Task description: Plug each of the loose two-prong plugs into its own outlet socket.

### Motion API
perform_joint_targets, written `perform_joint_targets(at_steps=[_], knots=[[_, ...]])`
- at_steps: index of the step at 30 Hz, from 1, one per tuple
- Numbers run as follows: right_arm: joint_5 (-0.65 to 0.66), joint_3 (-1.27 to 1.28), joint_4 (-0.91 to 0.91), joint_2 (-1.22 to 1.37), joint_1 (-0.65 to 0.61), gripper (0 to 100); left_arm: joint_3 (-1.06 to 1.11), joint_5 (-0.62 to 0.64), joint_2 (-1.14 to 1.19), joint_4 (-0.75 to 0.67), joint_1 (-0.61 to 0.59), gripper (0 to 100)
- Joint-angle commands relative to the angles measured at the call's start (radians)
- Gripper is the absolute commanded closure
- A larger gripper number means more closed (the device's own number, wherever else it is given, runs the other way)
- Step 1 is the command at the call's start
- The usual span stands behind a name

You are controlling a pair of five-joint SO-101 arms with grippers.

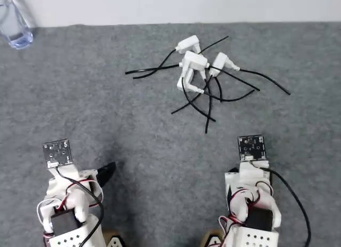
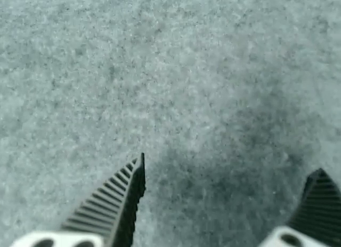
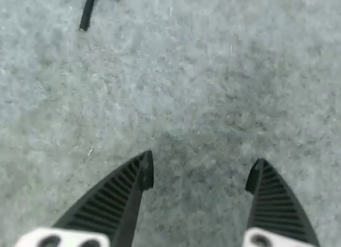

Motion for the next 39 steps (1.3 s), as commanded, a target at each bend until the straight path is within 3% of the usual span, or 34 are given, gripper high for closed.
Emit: perform_joint_targets(at_steps=[1,7,9,15,24,26,29,33,39], knots=[[-0.017,0.015,0.102,-0.008,0.007,72.4,-0.008,-0.009,-0.017,0.011,0.031,57],[-0.163,0.017,0.104,-0.007,0.015,72.4,-0.007,-0.005,-0.017,0.006,0.371,57],[-0.206,0.017,0.101,-0.007,0.013,72.4,-0.007,-0.005,-0.017,0.003,0.431,57],[-0.199,0.017,0.101,-0.007,0.004,72.4,-0.007,0.032,-0.017,0.003,0.273,62],[-0.198,0.017,0.101,-0.005,-0.061,72.6,-0.007,0.041,-0.017,0.005,0.296,76],[-0.198,0.017,0.099,-0.004,-0.054,77.7,-0.007,0.037,-0.015,0.009,0.288,83],[-0.193,0.017,0.099,-0.005,-0.079,99.0,-0.007,0.037,-0.015,0.009,0.242,100],[-0.147,0.017,0.101,-0.004,-0.143,91.1,-0.007,0.037,-0.015,0.009,0.219,99],[-0.144,0.017,0.102,-0.005,-0.143,92.3,-0.007,0.035,-0.015,0.005,0.219,99]])
